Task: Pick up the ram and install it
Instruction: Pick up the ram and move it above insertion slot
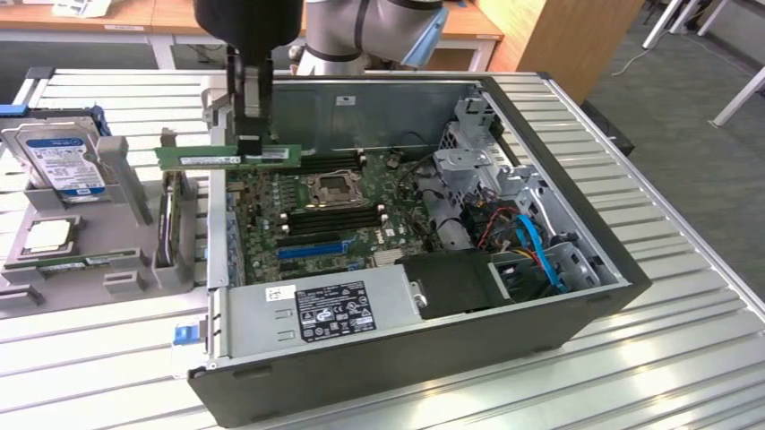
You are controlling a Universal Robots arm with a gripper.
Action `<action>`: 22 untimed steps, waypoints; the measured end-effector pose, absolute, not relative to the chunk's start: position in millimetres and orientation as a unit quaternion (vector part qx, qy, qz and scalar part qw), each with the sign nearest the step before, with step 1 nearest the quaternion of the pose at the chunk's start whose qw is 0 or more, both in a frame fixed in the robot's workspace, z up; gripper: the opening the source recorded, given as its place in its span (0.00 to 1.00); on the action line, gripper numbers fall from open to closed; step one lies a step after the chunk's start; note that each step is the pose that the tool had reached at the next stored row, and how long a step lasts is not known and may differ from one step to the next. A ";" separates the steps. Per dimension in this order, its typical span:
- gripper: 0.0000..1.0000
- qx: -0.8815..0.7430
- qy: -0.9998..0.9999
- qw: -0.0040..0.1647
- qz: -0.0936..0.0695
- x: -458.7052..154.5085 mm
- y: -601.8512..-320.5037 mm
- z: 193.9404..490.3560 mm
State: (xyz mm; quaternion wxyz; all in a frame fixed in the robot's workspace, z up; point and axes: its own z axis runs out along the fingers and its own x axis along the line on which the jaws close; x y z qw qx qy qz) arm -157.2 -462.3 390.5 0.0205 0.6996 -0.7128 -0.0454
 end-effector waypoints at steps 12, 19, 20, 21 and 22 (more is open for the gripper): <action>0.11 0.699 -0.713 0.022 -0.047 -130.4 -462.4 390.5; 0.11 0.700 -0.713 0.022 -0.047 -130.3 -462.3 390.5; 0.11 0.700 -0.712 0.022 -0.047 -130.3 -462.3 390.5; 0.11 0.701 -0.711 0.022 -0.047 -130.1 -462.3 390.5; 0.11 0.702 -0.710 0.022 -0.047 -129.9 -462.4 390.5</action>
